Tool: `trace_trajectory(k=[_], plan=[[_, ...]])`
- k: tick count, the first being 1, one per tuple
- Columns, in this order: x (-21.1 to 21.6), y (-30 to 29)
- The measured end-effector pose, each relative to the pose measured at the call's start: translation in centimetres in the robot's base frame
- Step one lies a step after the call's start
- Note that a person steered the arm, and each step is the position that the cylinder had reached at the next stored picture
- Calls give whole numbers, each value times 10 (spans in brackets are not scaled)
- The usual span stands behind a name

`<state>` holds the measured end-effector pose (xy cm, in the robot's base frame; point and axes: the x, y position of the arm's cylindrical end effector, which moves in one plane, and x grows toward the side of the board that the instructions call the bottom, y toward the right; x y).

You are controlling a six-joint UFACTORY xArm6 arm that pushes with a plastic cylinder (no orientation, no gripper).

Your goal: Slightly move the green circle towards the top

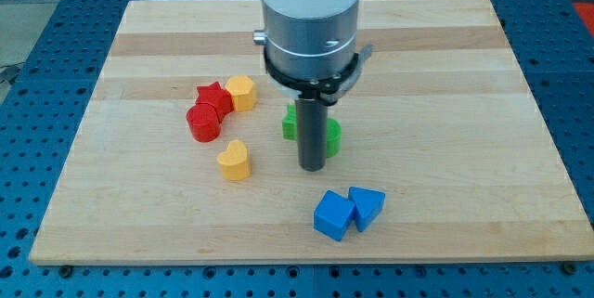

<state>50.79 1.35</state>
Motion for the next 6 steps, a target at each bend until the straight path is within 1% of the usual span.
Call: trace_trajectory(k=[1,2,3,4,5,6], plan=[[-34,29],[-51,28],[-57,15],[-45,4],[-48,8],[-40,44]])
